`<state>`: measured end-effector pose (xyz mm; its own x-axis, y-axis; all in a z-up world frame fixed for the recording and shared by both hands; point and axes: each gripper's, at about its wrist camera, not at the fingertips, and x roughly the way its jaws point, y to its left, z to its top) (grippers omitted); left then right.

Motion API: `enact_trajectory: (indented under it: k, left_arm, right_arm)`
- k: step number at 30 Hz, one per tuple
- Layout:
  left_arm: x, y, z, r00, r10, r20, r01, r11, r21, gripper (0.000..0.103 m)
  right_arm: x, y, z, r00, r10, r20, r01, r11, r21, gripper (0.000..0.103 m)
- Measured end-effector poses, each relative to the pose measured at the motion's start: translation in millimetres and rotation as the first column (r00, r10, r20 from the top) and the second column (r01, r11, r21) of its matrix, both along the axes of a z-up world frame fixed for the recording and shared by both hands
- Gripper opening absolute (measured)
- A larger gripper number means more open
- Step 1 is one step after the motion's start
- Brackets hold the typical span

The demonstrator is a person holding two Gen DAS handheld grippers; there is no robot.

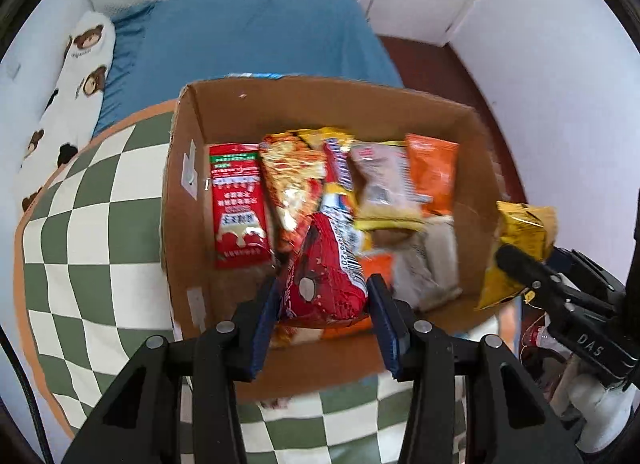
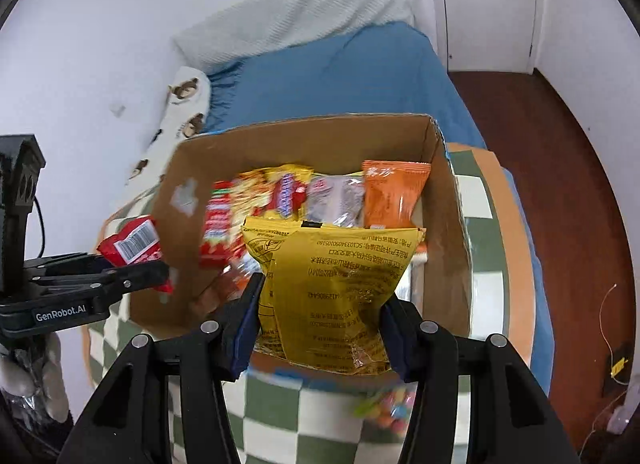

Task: Organize snacks
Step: 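Carry both items over the box and lower them inside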

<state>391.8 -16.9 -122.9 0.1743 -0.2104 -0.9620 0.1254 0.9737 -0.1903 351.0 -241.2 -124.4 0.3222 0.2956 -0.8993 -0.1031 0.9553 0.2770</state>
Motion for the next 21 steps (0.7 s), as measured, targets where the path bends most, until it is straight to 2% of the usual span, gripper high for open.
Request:
enact_trajectory:
  k: [3, 10, 11, 12, 13, 14, 15, 17, 19, 21]
  left_arm:
    - [17, 2, -28, 0.999, 0.019, -0.042, -0.018, 0.999, 0.033, 0.042]
    - [34, 11, -59, 0.993, 0.049, -0.108, -0.044, 0.998, 0.052, 0.042]
    - [35, 14, -62, 0.992, 0.058, -0.115, -0.052, 0.997, 0.052, 0.042]
    - [35, 16, -65, 0.990, 0.068, -0.123, -0.061, 0.997, 0.056, 0.044]
    - [36, 18, -67, 0.988, 0.076, -0.132, -0.069, 0.996, 0.055, 0.048]
    - [37, 20, -70, 0.987, 0.083, -0.141, -0.077, 0.996, 0.052, 0.054]
    - [37, 22, -72, 0.985, 0.096, -0.145, -0.089, 0.994, 0.057, 0.059]
    - [36, 24, -71, 0.985, 0.110, -0.131, -0.103, 0.993, 0.060, 0.075]
    - [36, 23, -68, 0.988, 0.110, -0.106, -0.104, 0.992, 0.065, 0.077]
    - [35, 22, -66, 0.990, 0.115, -0.076, -0.110, 0.992, 0.069, 0.085]
  right_arm:
    - [24, 3, -19, 0.999, 0.000, -0.043, 0.000, 1.000, 0.002, 0.056]
    - [53, 24, -55, 0.994, 0.031, -0.108, -0.029, 0.999, 0.019, 0.056]
    - [56, 26, -60, 0.992, 0.032, -0.122, -0.029, 0.999, 0.022, 0.058]
    - [60, 29, -65, 0.990, 0.027, -0.141, -0.025, 1.000, 0.015, 0.070]
    - [61, 30, -69, 0.988, 0.025, -0.155, -0.024, 1.000, 0.004, 0.088]
    - [64, 31, -74, 0.986, 0.023, -0.166, -0.025, 1.000, -0.011, 0.094]
    - [65, 32, -76, 0.986, 0.024, -0.168, -0.027, 1.000, -0.015, 0.095]
    - [65, 32, -79, 0.986, 0.016, -0.168, -0.022, 0.999, -0.036, 0.095]
    - [64, 32, -80, 0.985, 0.015, -0.173, -0.026, 0.998, -0.060, 0.097]
    - [62, 32, -80, 0.986, 0.012, -0.167, -0.026, 0.997, -0.079, 0.098]
